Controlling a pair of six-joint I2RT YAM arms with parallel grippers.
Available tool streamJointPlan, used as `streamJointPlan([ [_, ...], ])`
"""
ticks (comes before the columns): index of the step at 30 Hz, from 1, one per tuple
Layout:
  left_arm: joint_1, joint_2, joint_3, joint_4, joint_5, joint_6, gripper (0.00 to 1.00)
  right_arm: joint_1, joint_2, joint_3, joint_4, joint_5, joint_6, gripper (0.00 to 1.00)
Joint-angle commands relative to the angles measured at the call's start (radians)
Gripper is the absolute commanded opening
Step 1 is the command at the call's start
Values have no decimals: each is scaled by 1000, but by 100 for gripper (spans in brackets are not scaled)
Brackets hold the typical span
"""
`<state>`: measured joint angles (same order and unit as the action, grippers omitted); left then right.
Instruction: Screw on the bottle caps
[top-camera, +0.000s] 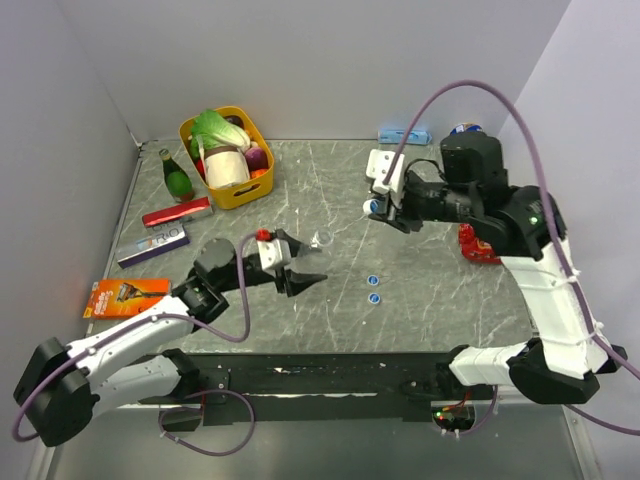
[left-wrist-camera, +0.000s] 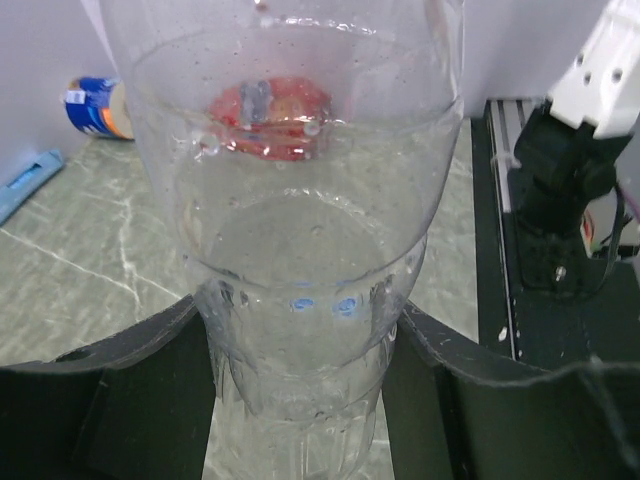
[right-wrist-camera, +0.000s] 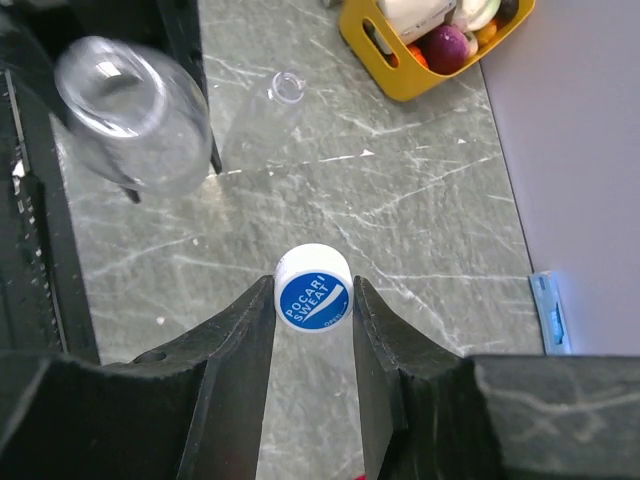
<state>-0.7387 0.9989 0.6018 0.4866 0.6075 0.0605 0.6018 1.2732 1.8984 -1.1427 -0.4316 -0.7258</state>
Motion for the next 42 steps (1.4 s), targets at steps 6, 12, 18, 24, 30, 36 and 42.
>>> streamJointPlan([
  [6,-74,89,-245,323,-3,41,1,168,-60,-37,-235,34,-220,25],
  [12,-87,116,-342,348,26,7,1,272,-51,-180,-201,18,-383,25],
  [18,-93,87,-410,349,28,16,1,342,-6,-251,-128,-29,-477,26],
  [24,-91,127,-428,397,52,73,1,377,58,-243,-94,-70,-485,27],
  [30,-93,153,-433,461,54,97,1,400,92,-254,-101,-88,-495,28],
  [36,-97,155,-439,491,55,143,1,418,118,-263,-107,-93,-489,29],
  [42,-100,149,-441,501,49,160,1,423,132,-265,-121,-70,-504,29],
])
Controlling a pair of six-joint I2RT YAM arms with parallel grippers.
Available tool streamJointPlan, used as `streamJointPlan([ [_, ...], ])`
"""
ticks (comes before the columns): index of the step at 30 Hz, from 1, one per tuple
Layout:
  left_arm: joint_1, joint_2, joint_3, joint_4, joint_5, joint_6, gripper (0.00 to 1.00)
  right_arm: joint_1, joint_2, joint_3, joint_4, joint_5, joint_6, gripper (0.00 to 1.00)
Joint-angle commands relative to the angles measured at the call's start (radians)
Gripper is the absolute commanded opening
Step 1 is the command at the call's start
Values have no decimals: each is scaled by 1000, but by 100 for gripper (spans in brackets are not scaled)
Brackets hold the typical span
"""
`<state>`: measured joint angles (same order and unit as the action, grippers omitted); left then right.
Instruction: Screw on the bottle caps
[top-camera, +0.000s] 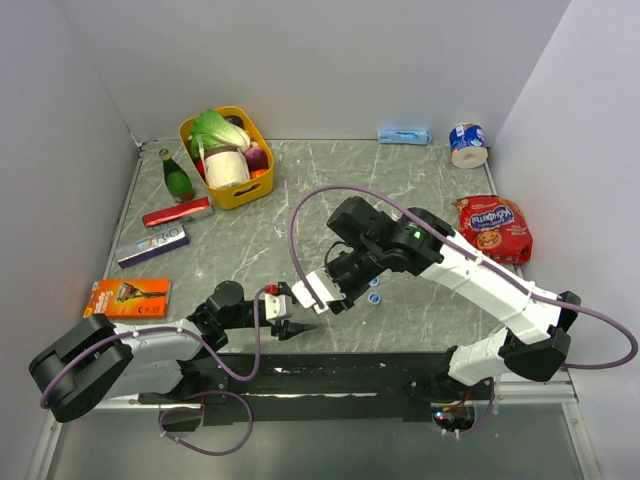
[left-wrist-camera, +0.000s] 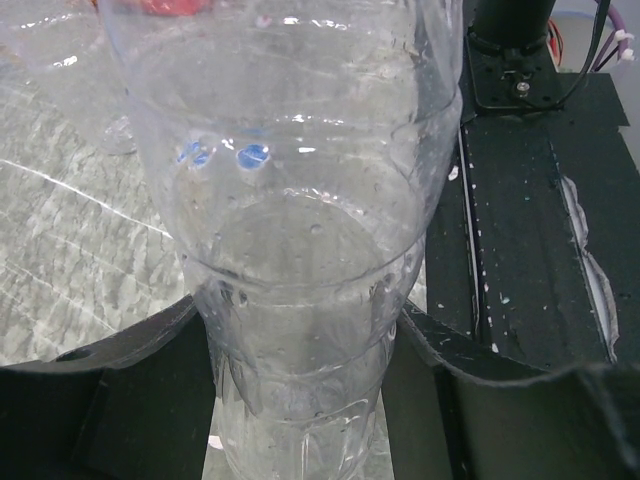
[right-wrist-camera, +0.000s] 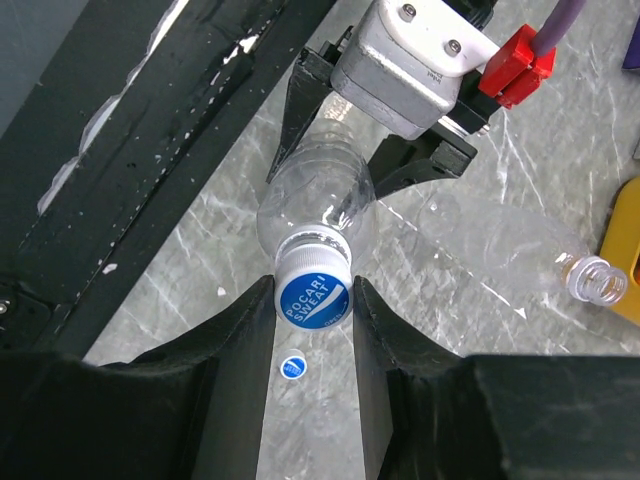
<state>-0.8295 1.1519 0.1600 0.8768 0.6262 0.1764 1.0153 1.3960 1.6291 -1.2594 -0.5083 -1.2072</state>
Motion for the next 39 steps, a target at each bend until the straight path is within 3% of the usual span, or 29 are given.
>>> streamJointPlan([
  [1,-10,-4,1,111,32,46,1,11,11,5,-3,8,-26,29],
  [9,-10,-12,0,152,-19,-2,1,17,18,-21,15,33,44,29],
  [24,-17,-4,26,247,-164,-77,1,-10,51,-43,35,60,397,29],
  [30,-28,-14,7,289,-244,-100,1,-72,95,-18,44,50,598,29],
  [39,-36,-20,49,261,-321,-256,1,-101,106,3,104,134,875,29],
])
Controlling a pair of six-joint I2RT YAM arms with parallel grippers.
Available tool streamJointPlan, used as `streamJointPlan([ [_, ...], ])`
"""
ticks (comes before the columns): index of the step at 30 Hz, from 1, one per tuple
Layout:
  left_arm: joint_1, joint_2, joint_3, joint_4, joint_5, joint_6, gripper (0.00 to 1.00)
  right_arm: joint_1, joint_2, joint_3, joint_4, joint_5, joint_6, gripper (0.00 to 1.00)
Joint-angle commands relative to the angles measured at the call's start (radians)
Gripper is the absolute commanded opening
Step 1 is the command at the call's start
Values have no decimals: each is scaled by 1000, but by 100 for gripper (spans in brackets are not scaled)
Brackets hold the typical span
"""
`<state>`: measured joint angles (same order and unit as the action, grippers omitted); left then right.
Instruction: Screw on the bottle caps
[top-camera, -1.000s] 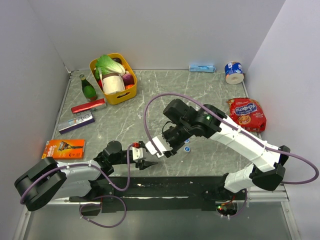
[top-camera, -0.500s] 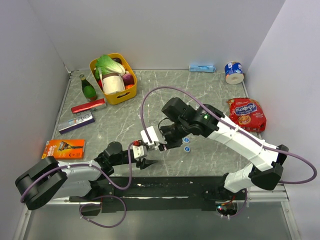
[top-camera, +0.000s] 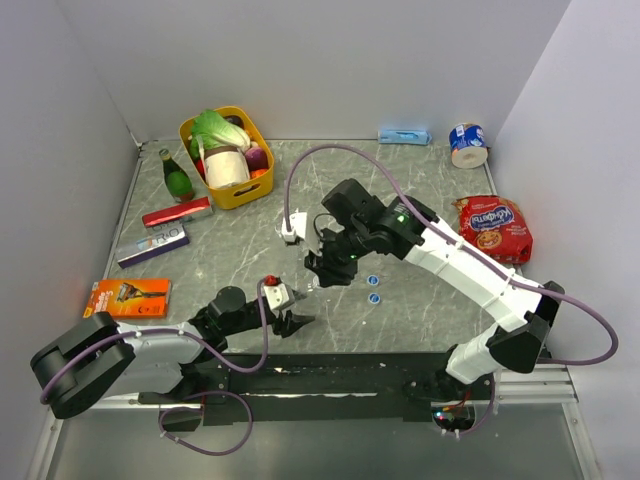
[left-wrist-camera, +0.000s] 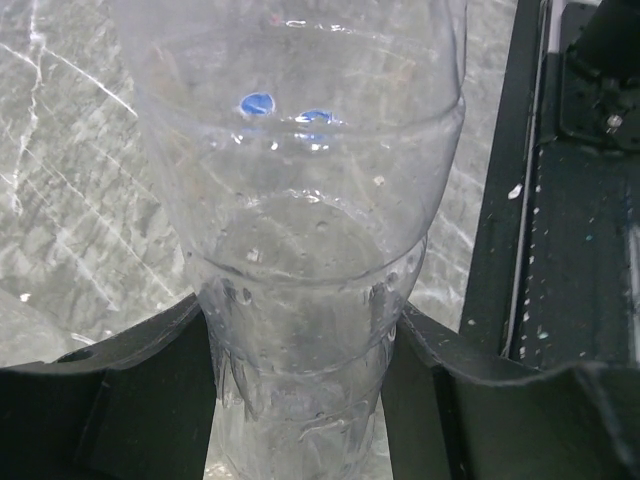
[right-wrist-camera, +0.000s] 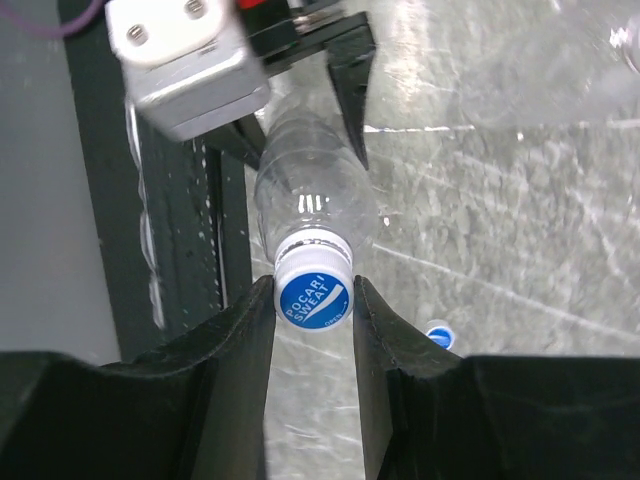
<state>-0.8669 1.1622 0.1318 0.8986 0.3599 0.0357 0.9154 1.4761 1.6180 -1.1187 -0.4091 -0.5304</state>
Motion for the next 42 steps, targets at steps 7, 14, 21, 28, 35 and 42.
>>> streamJointPlan([
  [7,-10,-16,78,266,-30,-134,1,-21,32,34,-20,44,308,30],
  [14,-34,11,86,287,-124,-135,1,-38,46,48,-30,58,385,34],
  [21,-49,34,66,333,-136,-112,1,-44,36,54,-33,59,345,33],
  [28,-49,85,77,330,-113,-138,1,-43,15,65,-32,70,300,39],
  [35,-49,91,61,296,-130,-160,1,-43,0,89,-21,73,270,47],
  [42,-47,100,60,284,-115,-163,1,-43,-14,115,-24,69,256,60],
])
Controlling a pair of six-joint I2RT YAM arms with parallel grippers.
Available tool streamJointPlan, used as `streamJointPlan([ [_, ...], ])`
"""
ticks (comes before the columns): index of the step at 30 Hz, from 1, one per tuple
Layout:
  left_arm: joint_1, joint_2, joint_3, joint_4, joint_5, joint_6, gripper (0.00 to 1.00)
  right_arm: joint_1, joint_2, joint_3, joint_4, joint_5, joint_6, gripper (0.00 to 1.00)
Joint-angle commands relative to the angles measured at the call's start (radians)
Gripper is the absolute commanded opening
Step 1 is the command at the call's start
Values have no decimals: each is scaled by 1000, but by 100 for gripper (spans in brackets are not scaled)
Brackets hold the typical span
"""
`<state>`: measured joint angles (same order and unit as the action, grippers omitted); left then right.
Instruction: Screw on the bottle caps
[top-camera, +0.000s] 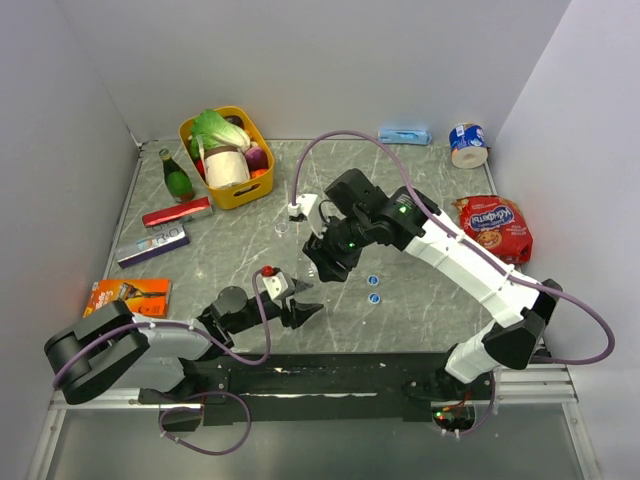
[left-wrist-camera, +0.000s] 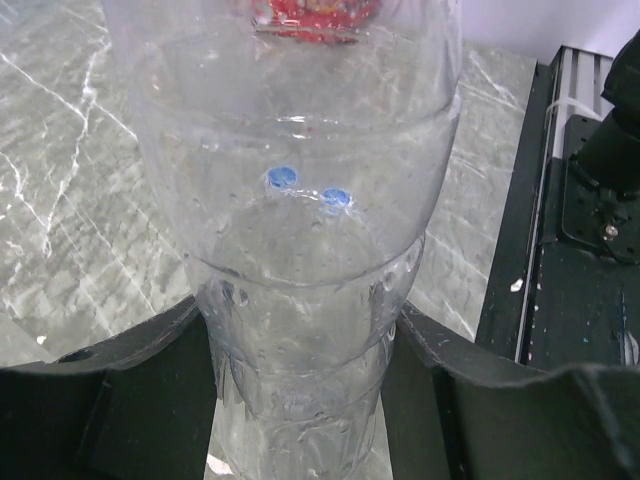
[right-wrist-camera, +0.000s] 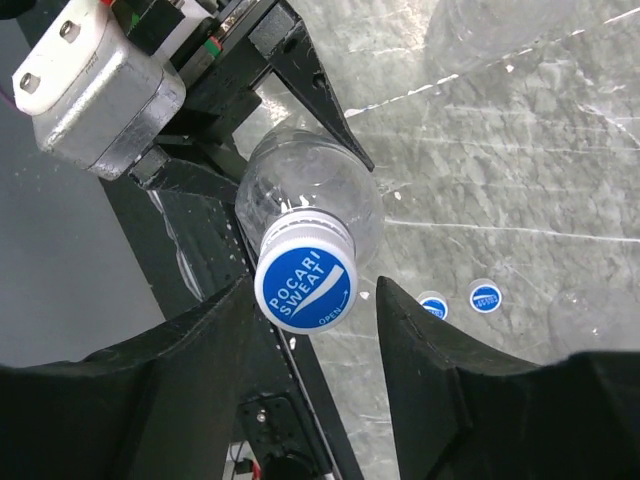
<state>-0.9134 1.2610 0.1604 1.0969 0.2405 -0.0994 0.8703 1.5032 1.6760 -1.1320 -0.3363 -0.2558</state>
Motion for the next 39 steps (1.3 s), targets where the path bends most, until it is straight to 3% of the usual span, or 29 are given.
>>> streamJointPlan([
  [1,-2,8,31,89,8,-28,1,2,-43,57,-14,-6,-22,63],
  [5,-1,14,33,89,6,-29,1,2,-55,41,-70,-1,-68,70],
  [9,4,5,36,70,6,-25,1,-2,-171,-39,-106,3,-132,84],
  [13,25,-11,34,46,71,13,1,-58,-280,-108,-140,46,-283,87],
  [16,45,-17,28,18,130,88,1,-131,-337,-90,-85,2,-466,84],
  [21,68,-6,54,-80,296,262,1,-94,-296,-7,-46,-145,-730,75],
  [25,71,-17,71,-156,335,336,1,-38,-207,50,-155,-211,-945,72],
  [28,71,-32,82,-196,347,362,1,16,-186,27,-221,-217,-1063,75],
  [33,71,-55,88,-235,356,406,1,68,-202,-36,-221,-208,-1149,76],
  [39,70,-55,94,-230,364,423,1,88,-176,-29,-252,-210,-1172,71],
])
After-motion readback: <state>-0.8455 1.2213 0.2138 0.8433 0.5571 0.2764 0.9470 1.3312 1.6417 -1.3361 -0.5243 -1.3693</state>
